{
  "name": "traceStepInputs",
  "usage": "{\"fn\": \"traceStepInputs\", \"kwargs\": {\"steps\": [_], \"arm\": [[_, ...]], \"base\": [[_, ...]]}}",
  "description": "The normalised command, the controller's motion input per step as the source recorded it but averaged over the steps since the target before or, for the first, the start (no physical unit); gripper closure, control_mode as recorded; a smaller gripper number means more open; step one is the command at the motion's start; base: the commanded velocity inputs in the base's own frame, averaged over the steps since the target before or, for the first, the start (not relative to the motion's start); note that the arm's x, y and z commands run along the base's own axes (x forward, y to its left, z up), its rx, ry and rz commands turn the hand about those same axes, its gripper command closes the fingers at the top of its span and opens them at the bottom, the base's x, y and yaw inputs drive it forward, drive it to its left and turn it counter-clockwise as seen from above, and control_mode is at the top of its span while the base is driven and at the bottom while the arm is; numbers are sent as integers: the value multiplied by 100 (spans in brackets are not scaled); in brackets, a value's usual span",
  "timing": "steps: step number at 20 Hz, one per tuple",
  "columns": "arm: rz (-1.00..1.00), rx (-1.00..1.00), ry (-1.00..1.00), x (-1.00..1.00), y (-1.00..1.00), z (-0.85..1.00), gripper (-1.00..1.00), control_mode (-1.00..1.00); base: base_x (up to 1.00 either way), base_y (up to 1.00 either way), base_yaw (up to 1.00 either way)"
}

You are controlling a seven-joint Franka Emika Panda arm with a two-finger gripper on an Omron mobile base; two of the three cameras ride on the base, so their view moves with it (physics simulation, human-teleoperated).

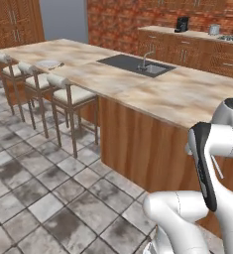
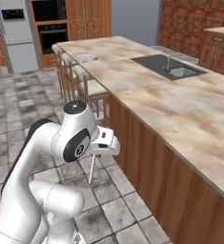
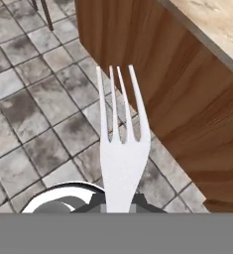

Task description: Take the fork and place it on the left side of the plate. Then take the spoon and place it on the right side of the plate. Make sure they're directly next to the plate.

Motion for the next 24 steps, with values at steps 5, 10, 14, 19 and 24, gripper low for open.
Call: {"fn": "traceStepInputs", "kwargs": {"steps": [5,10,14,19,24], "arm": [[0,0,0,0,0,0,100,100],[0,0,0,0,0,0,100,100],[0,0,0,0,0,0,100,100],[0,0,0,0,0,0,100,100],[0,0,0,0,0,0,100,100]], "base": [[56,100,-20],[68,100,-23],[77,100,-24],[78,100,-23],[77,100,-22]]}}
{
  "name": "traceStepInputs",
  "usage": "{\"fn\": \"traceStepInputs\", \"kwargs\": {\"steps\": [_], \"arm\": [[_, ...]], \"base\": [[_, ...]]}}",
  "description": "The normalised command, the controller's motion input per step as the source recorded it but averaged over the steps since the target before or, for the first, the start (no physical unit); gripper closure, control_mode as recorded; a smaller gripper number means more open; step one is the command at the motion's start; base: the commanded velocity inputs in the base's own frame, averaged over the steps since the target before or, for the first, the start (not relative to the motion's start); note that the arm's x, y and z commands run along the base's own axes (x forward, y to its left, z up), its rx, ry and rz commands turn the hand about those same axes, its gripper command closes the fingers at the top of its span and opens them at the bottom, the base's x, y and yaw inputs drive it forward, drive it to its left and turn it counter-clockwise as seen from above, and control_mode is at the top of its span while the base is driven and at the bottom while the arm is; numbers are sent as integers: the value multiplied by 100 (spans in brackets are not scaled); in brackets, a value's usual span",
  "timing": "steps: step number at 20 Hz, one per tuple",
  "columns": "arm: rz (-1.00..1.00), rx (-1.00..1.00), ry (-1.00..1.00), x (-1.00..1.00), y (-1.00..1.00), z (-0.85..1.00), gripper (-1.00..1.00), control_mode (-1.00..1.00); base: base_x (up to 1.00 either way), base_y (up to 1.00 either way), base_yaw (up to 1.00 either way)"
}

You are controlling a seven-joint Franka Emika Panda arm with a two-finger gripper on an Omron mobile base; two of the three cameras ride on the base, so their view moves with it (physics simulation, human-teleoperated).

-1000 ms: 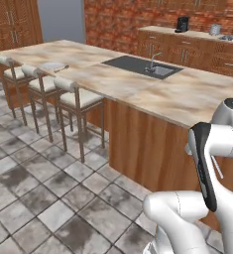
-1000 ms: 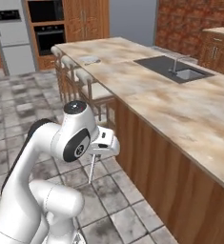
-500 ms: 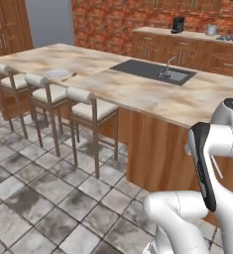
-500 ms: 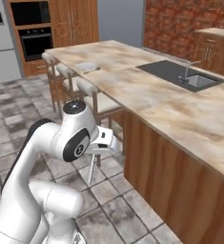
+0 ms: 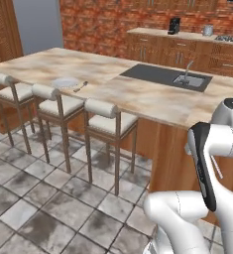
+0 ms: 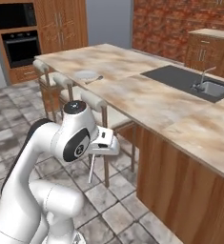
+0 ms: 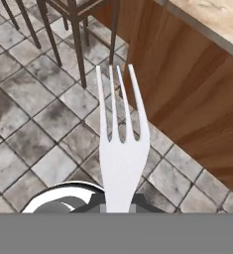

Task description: Take the fork and place it on the left side of the plate. Then take the spoon and place it on the right side of the plate. Make sure they're directly next to the plate.

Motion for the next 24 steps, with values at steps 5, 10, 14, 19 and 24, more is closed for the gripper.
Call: {"fn": "traceStepInputs", "kwargs": {"steps": [5,10,14,19,24], "arm": [[0,0,0,0,0,0,100,100],[0,0,0,0,0,0,100,100],[0,0,0,0,0,0,100,100],[0,0,0,0,0,0,100,100],[0,0,0,0,0,0,100,100]], "base": [[76,100,-21],[75,100,-21],[75,100,-21],[76,100,-22],[76,100,-22]]}}
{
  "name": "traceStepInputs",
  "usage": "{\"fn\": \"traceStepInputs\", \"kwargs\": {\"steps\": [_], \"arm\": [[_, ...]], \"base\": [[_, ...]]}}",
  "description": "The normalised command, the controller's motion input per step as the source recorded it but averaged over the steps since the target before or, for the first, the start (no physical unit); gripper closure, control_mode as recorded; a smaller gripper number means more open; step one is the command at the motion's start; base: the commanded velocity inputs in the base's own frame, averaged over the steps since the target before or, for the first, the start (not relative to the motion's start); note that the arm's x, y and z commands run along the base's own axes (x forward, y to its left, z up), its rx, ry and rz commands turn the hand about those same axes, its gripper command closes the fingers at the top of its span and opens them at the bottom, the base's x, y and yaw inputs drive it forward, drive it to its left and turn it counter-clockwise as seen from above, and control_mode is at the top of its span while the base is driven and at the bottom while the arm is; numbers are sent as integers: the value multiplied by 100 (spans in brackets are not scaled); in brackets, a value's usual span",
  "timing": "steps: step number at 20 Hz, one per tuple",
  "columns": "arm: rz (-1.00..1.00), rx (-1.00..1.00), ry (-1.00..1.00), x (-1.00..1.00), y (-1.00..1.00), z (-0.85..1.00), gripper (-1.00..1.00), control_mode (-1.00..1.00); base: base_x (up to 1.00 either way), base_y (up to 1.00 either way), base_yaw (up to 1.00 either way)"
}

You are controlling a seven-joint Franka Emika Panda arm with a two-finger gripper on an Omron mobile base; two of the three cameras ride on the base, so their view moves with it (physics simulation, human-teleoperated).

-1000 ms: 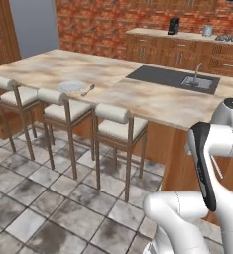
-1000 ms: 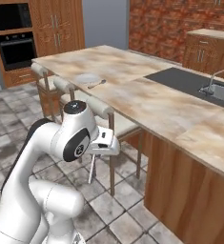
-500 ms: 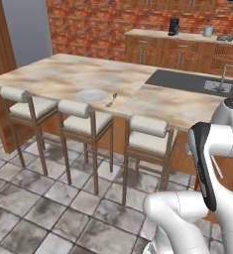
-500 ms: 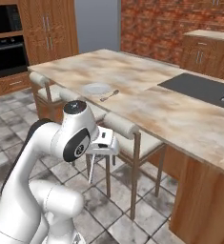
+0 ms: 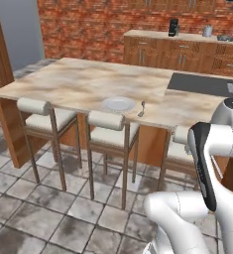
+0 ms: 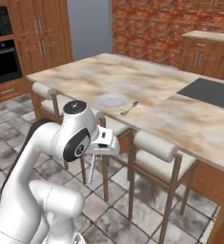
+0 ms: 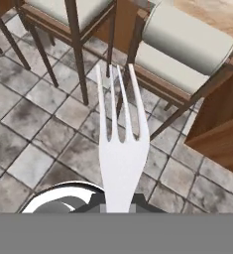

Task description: Take the fork and place it on the left side of the plate. Then take the spoon and place it on the right side of the plate. Make sure they're directly next to the plate.

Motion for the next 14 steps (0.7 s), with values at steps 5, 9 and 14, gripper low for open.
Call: {"fn": "traceStepInputs", "kwargs": {"steps": [5,9,14], "arm": [[0,0,0,0,0,0,100,100],[0,0,0,0,0,0,100,100],[0,0,0,0,0,0,100,100]], "base": [[76,100,-21],[76,100,-22],[79,100,-25]]}}
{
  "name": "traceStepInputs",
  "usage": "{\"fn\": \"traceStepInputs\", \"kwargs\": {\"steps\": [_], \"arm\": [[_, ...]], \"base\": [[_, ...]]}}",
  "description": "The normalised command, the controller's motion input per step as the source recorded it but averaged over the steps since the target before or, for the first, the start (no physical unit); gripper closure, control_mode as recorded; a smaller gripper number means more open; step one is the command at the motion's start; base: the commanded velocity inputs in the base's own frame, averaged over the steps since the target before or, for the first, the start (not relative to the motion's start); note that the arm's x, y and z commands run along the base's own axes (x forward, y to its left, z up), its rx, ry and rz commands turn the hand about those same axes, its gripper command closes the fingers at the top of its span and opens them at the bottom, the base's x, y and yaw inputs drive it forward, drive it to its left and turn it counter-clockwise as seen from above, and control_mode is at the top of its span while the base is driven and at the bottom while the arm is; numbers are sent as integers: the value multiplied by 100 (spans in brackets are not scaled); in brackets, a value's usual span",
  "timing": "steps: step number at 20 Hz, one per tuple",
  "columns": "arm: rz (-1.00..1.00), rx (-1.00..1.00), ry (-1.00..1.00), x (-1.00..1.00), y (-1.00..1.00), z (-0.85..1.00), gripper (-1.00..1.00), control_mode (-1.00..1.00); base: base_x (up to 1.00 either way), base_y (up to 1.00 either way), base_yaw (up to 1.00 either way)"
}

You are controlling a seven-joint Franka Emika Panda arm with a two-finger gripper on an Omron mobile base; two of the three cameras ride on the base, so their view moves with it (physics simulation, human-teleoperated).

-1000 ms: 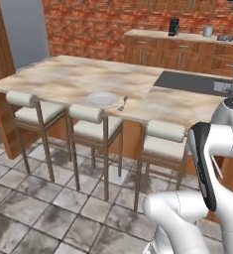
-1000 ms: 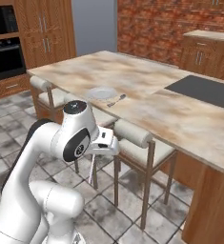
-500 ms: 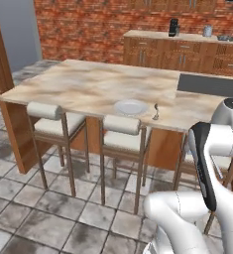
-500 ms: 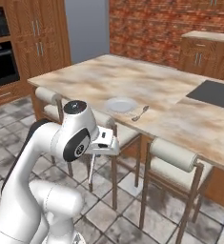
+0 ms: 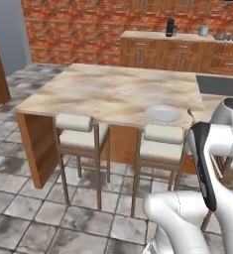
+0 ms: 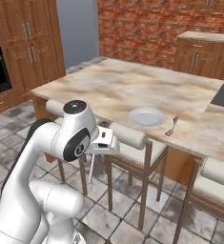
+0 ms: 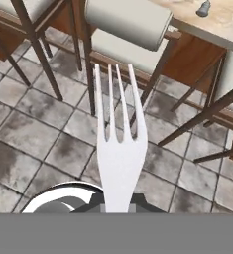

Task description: Take the fork and place it on the left side of the plate. Then take the spoon and place it on the right side of the plate. Make sure they're directly next to the plate.

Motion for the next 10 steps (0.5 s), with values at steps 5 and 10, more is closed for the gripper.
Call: {"fn": "traceStepInputs", "kwargs": {"steps": [5,10], "arm": [[0,0,0,0,0,0,100,100],[0,0,0,0,0,0,100,100]], "base": [[87,100,-33],[79,80,-44]]}}
